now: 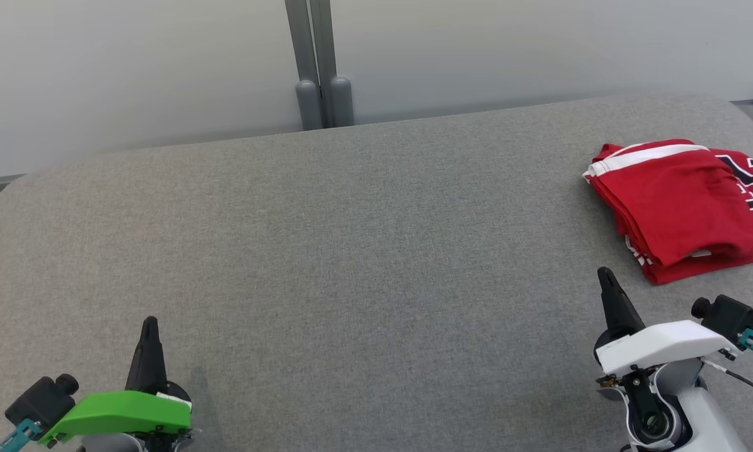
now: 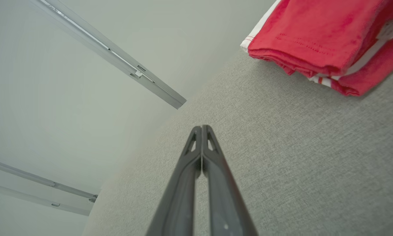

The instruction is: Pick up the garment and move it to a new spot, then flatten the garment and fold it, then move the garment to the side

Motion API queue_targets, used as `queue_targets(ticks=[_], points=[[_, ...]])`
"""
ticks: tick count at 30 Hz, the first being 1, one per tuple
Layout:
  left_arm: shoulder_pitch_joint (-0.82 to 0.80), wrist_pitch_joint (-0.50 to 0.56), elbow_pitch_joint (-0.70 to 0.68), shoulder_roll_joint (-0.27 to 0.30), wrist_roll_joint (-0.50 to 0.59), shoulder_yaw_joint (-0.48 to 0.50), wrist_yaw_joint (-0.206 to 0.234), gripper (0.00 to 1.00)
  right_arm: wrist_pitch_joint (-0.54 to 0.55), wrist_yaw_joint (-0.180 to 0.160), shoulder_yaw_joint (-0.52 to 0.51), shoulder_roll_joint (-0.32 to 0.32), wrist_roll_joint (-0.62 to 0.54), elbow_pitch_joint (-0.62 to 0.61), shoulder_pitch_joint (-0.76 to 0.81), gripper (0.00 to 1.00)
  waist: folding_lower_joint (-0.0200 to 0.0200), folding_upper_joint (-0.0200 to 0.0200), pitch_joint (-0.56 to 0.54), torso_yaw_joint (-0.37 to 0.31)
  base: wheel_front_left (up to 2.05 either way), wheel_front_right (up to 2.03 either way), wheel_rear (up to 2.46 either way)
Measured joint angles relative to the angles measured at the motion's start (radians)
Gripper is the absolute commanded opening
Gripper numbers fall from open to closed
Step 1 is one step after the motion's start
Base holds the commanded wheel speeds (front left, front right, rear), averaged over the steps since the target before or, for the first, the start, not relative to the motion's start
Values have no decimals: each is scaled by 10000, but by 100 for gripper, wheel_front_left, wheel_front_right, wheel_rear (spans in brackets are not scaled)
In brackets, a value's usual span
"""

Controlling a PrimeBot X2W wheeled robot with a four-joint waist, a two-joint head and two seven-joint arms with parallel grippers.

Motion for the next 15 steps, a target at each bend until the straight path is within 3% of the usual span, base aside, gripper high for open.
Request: queue_targets(ticks=[15], points=[[-110,479,-82,8,-1699,107,0,0,453,0,-368,128,1643,-184,78,0,0,0,-34,75,0,0,0]])
